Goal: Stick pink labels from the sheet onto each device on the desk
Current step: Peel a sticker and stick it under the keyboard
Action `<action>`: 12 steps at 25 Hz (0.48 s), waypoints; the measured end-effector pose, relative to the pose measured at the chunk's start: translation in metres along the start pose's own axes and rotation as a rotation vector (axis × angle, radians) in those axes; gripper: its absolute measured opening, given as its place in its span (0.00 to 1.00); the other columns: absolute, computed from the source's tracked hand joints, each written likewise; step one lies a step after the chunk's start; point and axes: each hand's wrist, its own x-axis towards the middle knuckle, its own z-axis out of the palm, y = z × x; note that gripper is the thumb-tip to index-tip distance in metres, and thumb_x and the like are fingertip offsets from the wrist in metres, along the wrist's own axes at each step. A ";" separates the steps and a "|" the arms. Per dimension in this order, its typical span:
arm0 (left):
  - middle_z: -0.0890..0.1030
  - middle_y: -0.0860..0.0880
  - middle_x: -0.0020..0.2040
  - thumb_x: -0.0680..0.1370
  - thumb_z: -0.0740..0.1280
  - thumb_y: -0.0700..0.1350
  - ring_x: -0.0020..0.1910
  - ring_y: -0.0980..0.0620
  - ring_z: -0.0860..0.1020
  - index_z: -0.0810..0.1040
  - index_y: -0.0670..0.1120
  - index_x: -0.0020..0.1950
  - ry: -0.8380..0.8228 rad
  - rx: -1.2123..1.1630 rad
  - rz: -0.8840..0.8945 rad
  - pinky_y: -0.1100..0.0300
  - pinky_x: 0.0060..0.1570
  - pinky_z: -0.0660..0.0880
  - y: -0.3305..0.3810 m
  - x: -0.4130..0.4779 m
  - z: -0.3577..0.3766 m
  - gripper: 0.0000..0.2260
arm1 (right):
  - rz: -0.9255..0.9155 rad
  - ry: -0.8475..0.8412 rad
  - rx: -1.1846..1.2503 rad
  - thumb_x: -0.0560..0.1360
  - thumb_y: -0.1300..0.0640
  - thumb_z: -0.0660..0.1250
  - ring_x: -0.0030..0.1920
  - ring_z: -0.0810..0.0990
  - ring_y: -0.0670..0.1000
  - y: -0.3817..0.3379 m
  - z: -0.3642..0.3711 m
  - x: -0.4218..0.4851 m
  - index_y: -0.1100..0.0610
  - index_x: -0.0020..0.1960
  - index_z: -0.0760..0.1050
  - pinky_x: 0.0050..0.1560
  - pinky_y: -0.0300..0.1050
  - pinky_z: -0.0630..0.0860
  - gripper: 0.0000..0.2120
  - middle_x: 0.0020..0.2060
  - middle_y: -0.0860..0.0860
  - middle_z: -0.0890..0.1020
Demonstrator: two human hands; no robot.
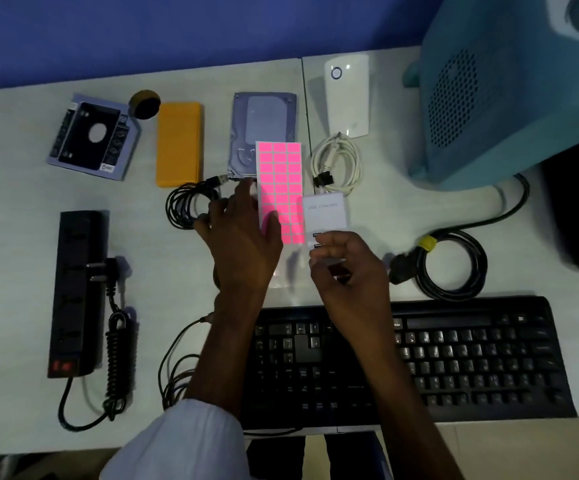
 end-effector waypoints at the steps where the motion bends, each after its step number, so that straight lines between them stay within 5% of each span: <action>1: 0.86 0.47 0.50 0.76 0.67 0.55 0.58 0.41 0.79 0.75 0.47 0.70 0.013 -0.068 -0.011 0.54 0.57 0.59 0.000 0.001 -0.001 0.24 | 0.006 -0.007 0.002 0.74 0.64 0.71 0.43 0.83 0.45 0.001 0.002 0.000 0.50 0.55 0.79 0.45 0.31 0.75 0.12 0.43 0.45 0.86; 4: 0.86 0.52 0.44 0.76 0.72 0.53 0.48 0.53 0.84 0.74 0.50 0.69 -0.057 -0.453 -0.086 0.56 0.58 0.71 -0.001 -0.004 -0.014 0.22 | 0.008 -0.027 0.008 0.74 0.62 0.72 0.42 0.83 0.45 -0.001 0.005 -0.001 0.50 0.55 0.79 0.44 0.34 0.76 0.12 0.44 0.44 0.85; 6: 0.85 0.53 0.39 0.75 0.75 0.49 0.40 0.59 0.83 0.75 0.49 0.67 -0.144 -0.700 -0.233 0.61 0.48 0.78 0.001 -0.010 -0.027 0.21 | -0.035 -0.031 0.023 0.74 0.61 0.74 0.40 0.82 0.46 -0.004 0.009 -0.002 0.50 0.54 0.80 0.42 0.36 0.77 0.11 0.47 0.44 0.85; 12: 0.74 0.56 0.23 0.76 0.75 0.45 0.20 0.61 0.68 0.81 0.37 0.50 -0.261 -1.055 -0.631 0.70 0.22 0.65 0.013 -0.024 -0.053 0.11 | -0.153 -0.045 -0.023 0.71 0.56 0.78 0.40 0.83 0.47 -0.009 0.022 -0.005 0.49 0.54 0.82 0.39 0.33 0.74 0.13 0.51 0.44 0.84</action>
